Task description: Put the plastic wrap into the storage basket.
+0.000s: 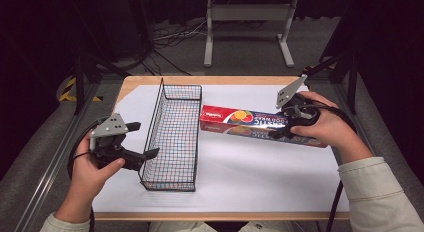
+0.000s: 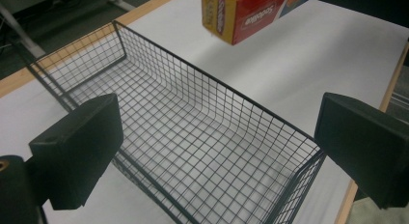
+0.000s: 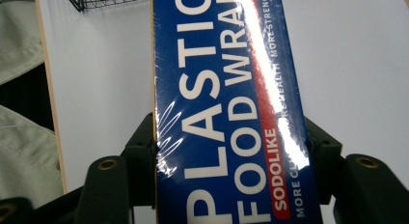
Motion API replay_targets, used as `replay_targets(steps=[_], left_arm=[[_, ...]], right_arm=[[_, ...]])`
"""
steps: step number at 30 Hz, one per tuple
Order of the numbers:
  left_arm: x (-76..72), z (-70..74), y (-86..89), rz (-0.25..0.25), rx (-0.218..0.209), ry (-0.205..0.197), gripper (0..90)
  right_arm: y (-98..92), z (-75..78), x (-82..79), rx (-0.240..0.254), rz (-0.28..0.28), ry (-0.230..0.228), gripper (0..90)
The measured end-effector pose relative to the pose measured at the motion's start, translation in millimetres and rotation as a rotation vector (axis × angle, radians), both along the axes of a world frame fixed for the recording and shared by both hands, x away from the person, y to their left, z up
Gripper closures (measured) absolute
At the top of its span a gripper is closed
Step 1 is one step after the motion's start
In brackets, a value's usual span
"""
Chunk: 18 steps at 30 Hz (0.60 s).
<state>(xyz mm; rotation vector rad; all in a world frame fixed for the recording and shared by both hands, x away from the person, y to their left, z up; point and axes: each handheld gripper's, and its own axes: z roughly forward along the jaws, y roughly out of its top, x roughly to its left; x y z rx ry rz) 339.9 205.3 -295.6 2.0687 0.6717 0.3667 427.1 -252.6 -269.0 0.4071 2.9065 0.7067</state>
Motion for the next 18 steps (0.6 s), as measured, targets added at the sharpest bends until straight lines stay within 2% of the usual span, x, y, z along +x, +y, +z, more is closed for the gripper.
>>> replay_targets(steps=[4, 8, 11, 16, 18], left_arm=[[4.1, 4.5, -9.6, -0.052, -0.009, 0.002, 4.7], [7.9, 9.1, -22.4, -0.103, 0.004, 0.000, 4.7], [13.9, 12.7, -33.4, -0.133, -0.003, 0.002, 4.7], [21.0, 20.8, -55.7, -0.188, 0.034, -0.008, 4.7], [22.2, 22.2, -60.3, -0.201, 0.034, -0.007, 4.5]], right_arm=[[11.0, -0.8, -4.4, -0.005, 0.018, 0.006, 40.0], [19.8, -2.2, -7.3, -0.008, 0.028, 0.009, 40.0], [24.9, -4.0, -8.2, 0.005, 0.038, 0.011, 40.0], [34.0, -5.3, -10.6, -0.005, 0.051, 0.027, 40.0], [35.6, -5.5, -10.8, -0.006, 0.056, 0.026, 40.0]])
